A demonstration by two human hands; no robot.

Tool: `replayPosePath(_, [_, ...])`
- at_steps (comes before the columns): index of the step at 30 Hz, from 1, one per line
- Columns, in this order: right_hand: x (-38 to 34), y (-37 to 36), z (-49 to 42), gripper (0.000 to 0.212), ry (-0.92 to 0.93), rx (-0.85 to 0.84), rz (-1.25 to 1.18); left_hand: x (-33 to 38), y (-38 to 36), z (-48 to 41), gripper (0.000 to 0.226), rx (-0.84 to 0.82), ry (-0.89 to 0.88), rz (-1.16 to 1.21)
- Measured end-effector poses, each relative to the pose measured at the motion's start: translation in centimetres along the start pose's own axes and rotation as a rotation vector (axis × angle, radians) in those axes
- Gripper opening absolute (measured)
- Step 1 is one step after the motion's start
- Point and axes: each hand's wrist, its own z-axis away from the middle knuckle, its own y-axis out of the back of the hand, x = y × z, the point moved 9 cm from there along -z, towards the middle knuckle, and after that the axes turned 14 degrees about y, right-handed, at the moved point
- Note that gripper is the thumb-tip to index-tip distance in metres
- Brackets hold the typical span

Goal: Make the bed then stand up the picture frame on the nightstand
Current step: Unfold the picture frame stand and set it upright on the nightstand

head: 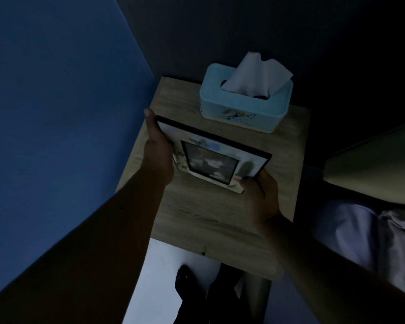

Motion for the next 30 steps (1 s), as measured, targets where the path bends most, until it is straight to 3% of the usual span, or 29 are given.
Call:
replayPosePath(2, [0.5,0.2,0.1,0.034,-0.026,0.013,0.006,0.0,0.0,-0.1,0.047,0.003,-0.02,-0.013])
replayPosePath(7, [1.2,0.8,0.0,0.035,-0.062,0.078,-0.012,-0.9,-0.2,-0.7,0.056,0.02,0.027,-0.063])
replayPosePath(11, [3.0,1.2,0.1,0.028,-0.199,0.144,-0.109,-1.0,-0.8,-0.8,0.056,-0.011,0.026,-0.107])
replayPosePath(16, [4.1,1.8,0.2,0.032,-0.264,0.175,-0.105,-1.4,-2.5,-0.8,0.056,-0.201,0.089,-0.095])
replayPosePath(24, [4.4,1.3,0.5,0.043,-0.287,0.134,-0.096,-3.4,-1.2,-1.8,0.057,-0.293,0.23,-0.159])
replayPosePath(30, [4.6,1.5,2.2,0.035,-0.298,0.161,-0.072,-4.0,-1.6,-1.8,0.056,-0.341,0.241,-0.113])
